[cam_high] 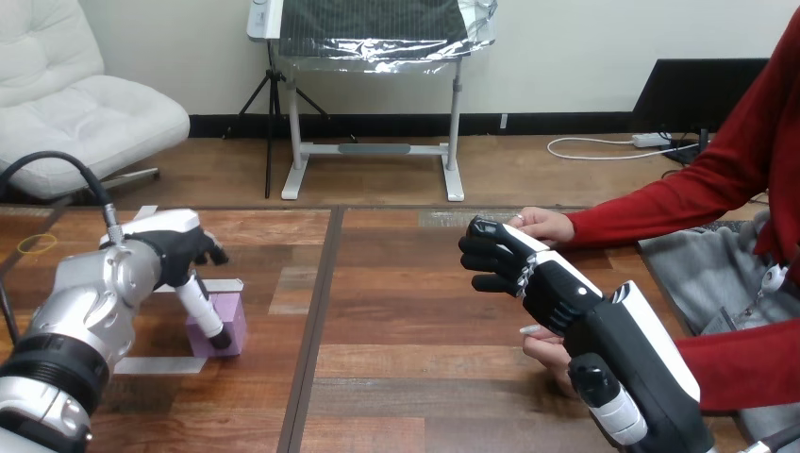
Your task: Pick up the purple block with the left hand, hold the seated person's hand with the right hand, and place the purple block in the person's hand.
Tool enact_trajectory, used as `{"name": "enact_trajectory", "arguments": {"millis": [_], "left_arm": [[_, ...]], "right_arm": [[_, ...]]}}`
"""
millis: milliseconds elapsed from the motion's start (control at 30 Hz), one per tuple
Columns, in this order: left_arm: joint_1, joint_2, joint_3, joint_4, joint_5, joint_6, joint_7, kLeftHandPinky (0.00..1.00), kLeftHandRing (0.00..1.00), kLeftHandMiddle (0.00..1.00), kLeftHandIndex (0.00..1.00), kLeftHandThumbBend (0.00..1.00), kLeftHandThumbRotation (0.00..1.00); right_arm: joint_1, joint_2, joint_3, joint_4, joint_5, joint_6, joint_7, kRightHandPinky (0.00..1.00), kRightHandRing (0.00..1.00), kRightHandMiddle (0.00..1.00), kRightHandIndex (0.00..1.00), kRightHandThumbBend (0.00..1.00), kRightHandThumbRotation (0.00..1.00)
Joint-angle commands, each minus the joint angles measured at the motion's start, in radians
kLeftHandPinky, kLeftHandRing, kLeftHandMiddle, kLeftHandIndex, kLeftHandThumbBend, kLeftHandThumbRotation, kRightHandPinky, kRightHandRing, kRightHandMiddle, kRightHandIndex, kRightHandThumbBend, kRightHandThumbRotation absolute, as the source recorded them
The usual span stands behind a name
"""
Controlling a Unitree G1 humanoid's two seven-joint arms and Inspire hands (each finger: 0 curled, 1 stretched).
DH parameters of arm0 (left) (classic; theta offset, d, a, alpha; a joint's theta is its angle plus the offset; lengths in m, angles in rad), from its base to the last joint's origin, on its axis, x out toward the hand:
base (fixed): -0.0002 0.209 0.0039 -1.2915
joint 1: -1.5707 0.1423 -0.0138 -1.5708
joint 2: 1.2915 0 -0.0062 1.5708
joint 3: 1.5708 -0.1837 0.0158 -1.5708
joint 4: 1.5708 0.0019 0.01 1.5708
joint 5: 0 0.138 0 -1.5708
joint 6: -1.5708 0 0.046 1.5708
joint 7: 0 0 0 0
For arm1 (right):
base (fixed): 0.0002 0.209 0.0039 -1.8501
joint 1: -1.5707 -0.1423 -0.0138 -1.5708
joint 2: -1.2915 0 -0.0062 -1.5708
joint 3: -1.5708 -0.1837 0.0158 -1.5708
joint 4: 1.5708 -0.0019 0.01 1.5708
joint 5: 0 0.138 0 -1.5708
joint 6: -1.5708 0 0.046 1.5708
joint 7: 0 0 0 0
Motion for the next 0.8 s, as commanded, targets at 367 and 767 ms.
{"name": "enact_trajectory", "arguments": {"millis": [367,767], "left_arm": [[-0.007,0.005,0.001,-0.005,0.011,-0.099,0.128,0.70,0.82,0.83,0.80,1.00,0.03],[-0.008,0.007,-0.010,0.017,0.023,-0.140,0.145,0.72,0.81,0.82,0.78,1.00,0.02]], "right_arm": [[-0.036,0.008,-0.009,-0.042,0.004,-0.006,-0.009,0.81,0.85,0.87,0.88,0.97,1.00],[-0.037,0.011,-0.007,-0.040,0.008,-0.007,-0.008,0.80,0.85,0.86,0.88,0.96,1.00]]}}
